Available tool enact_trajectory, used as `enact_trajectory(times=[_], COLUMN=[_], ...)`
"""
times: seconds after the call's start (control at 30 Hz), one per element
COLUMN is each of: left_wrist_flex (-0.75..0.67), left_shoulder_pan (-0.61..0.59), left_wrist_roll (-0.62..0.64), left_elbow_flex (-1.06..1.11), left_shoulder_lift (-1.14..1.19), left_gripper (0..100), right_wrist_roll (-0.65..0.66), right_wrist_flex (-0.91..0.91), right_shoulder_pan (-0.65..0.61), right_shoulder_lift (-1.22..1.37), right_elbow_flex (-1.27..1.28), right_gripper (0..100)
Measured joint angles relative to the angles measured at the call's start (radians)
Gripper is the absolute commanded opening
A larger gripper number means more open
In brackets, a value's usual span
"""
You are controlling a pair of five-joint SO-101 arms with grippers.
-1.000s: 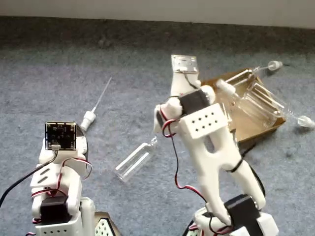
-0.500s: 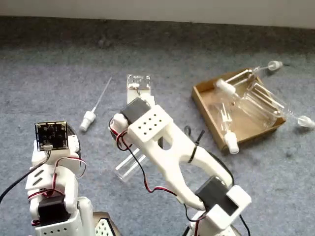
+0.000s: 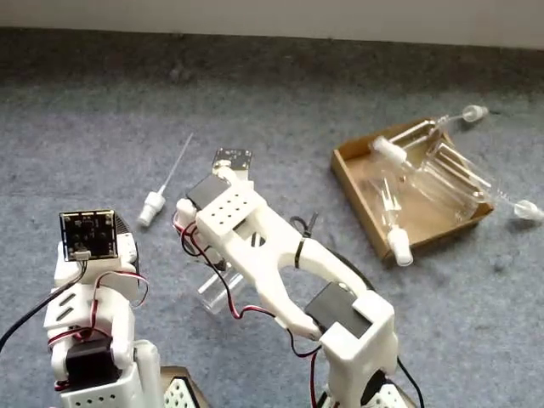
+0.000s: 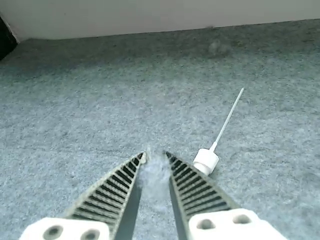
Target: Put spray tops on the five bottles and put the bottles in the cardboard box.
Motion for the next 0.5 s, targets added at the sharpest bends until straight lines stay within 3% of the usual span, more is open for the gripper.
enact_trajectory(times=[0.13,0.5], left_wrist_flex=[0.0,-0.015], left_shoulder_pan=[0.0,0.0], left_wrist_roll=[0.0,0.0], left_elbow_flex=[0.0,0.028], left_shoulder_lift=[0.0,0.0], left_gripper=[1,1], right_wrist_roll=[0.002,0.098], right_wrist_flex=[0.008,0.009], right_shoulder_pan=[0.049,0.127], right_shoulder_lift=[0.0,0.0], right_elbow_flex=[0.0,0.0], right_gripper=[0.2,0.5])
